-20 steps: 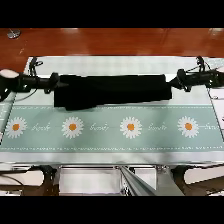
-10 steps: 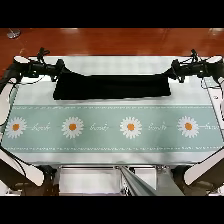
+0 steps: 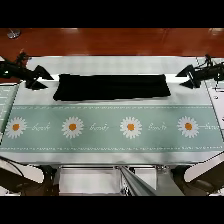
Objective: Fold the shirts.
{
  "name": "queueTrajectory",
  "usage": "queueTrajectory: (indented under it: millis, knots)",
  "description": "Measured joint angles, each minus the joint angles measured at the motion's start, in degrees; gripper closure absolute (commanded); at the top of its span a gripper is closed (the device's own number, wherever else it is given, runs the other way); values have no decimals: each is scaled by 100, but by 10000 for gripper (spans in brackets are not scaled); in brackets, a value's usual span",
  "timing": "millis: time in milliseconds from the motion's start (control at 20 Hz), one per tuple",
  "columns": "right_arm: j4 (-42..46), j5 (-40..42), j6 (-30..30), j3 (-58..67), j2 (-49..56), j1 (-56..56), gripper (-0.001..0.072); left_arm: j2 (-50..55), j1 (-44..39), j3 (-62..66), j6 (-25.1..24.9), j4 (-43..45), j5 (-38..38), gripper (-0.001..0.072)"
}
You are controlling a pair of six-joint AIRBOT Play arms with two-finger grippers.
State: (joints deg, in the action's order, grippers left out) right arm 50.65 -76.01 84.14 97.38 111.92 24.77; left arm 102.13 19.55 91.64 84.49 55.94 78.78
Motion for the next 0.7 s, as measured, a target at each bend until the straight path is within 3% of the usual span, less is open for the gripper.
queueTrajectory:
  millis: [350,400,450,500,550,600,650,700]
  knots:
    - [2,-81,79,-256,219,-367,92,-2883,-750,-2806,-354,116,-2293,10]
    - [-52,-24,79,-229,262,-466,133,-3198,-955,-3112,-382,103,-2444,11]
    - [-55,72,74,-190,297,-570,308,-3425,-1154,-3324,-407,83,-2592,11]
    - [-50,151,63,-153,334,-682,592,-3589,-1386,-3495,-417,63,-2702,13]
    - [42,149,66,-105,363,-782,687,-3681,-1602,-3611,-437,42,-2765,41]
    - [7,142,50,-22,367,-874,687,-3735,-1838,-3694,-450,-33,-2887,257]
    - [-59,101,15,74,350,-949,688,-3748,-2068,-3751,-455,-90,-2951,572]
    - [-72,-31,-22,155,299,-1014,688,-3740,-2269,-3783,-479,-116,-2997,678]
